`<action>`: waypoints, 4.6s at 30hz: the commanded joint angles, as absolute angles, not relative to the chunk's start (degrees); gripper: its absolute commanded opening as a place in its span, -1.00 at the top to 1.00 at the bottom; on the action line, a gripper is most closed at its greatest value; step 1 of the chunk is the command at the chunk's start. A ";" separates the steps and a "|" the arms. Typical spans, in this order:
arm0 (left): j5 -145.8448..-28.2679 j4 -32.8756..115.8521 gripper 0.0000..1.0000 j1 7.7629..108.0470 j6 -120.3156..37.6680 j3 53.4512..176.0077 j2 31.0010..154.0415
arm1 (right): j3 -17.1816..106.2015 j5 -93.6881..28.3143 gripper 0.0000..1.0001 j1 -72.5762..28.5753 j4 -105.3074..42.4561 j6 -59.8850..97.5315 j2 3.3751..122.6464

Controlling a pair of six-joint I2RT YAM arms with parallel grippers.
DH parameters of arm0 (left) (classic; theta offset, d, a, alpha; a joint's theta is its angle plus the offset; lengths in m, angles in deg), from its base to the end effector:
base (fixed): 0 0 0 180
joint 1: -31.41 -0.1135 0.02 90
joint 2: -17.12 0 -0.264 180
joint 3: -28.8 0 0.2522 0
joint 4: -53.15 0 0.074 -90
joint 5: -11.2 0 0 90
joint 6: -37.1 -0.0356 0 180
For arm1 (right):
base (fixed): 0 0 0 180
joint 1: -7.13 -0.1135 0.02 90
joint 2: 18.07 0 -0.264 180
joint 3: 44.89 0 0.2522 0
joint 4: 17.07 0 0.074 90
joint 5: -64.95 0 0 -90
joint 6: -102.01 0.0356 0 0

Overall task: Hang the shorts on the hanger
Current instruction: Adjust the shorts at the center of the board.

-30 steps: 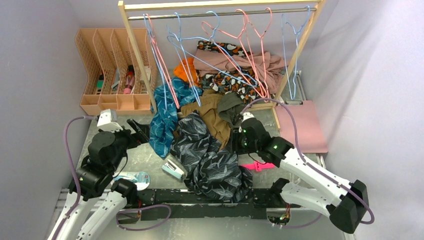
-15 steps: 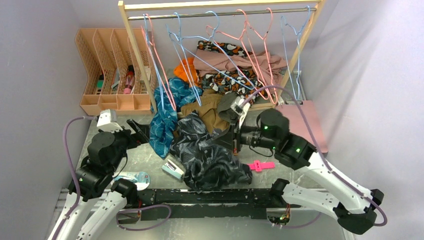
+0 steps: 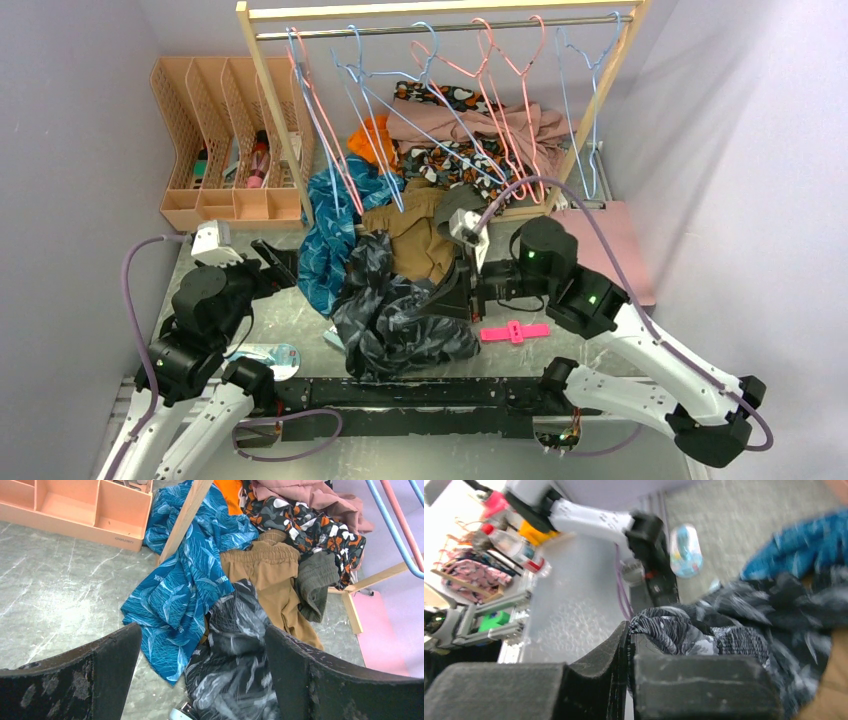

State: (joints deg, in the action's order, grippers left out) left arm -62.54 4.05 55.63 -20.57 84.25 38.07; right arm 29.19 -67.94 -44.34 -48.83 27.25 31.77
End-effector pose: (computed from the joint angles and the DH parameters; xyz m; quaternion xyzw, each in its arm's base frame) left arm 0.0825 -0.0262 0.3235 -0.1417 0.7752 -0.1882 0.5862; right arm 0.0925 0.1551 0.4057 -0.4467 0.5903 0.5670 0.3613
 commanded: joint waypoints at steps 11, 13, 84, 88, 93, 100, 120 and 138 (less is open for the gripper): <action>-63.63 5.70 -0.93 55.90 -21.15 83.80 37.49 | 21.91 -36.60 -0.53 -44.58 -73.62 35.16 25.25; -63.73 5.80 -0.93 55.86 -21.26 83.78 37.74 | 22.90 -34.85 -0.53 -44.62 -74.63 35.35 27.94; -82.36 16.80 -0.99 92.38 -2.19 73.87 56.62 | -2.18 -32.44 1.00 -63.63 -44.75 38.18 25.88; -85.81 23.27 -0.99 92.63 -5.51 70.53 54.19 | -4.12 -31.11 1.00 -63.65 -44.21 39.07 24.66; -88.86 27.87 -1.00 93.44 -8.94 69.08 53.81 | -5.28 -28.99 1.00 -63.65 -43.03 40.08 24.39; -82.75 24.55 -0.98 96.79 -13.82 71.55 57.98 | -6.04 -26.82 1.00 -63.68 -43.31 41.80 22.39; -84.41 32.84 0.50 106.17 -18.78 72.96 71.70 | -5.06 -28.05 1.00 -63.63 -46.73 42.82 18.48; -73.14 22.95 0.86 106.27 -13.21 69.05 53.84 | 1.27 -22.73 -0.34 -63.71 -53.44 50.70 18.47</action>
